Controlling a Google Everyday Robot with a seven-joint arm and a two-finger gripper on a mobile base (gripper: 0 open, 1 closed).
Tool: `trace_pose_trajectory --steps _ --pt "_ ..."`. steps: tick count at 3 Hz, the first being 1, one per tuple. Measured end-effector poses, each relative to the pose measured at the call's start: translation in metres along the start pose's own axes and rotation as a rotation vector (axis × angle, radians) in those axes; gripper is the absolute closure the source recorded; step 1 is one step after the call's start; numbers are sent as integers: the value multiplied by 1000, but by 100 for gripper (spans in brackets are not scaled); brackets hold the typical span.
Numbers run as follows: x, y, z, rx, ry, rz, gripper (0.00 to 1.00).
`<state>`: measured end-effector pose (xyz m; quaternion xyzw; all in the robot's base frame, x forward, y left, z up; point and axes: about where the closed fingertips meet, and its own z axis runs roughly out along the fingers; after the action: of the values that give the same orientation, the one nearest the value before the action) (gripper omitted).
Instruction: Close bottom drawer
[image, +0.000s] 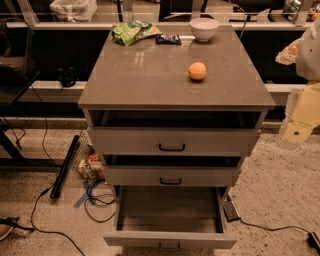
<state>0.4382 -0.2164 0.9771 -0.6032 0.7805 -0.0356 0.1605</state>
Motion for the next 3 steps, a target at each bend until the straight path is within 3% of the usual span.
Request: trace_pose_trajectory --steps 1,2,3 --pt "0 0 0 0 0 0 0" --pt "5 16 33 -95 -48 61 0" --pt "9 53 93 -241 -145 195 0"
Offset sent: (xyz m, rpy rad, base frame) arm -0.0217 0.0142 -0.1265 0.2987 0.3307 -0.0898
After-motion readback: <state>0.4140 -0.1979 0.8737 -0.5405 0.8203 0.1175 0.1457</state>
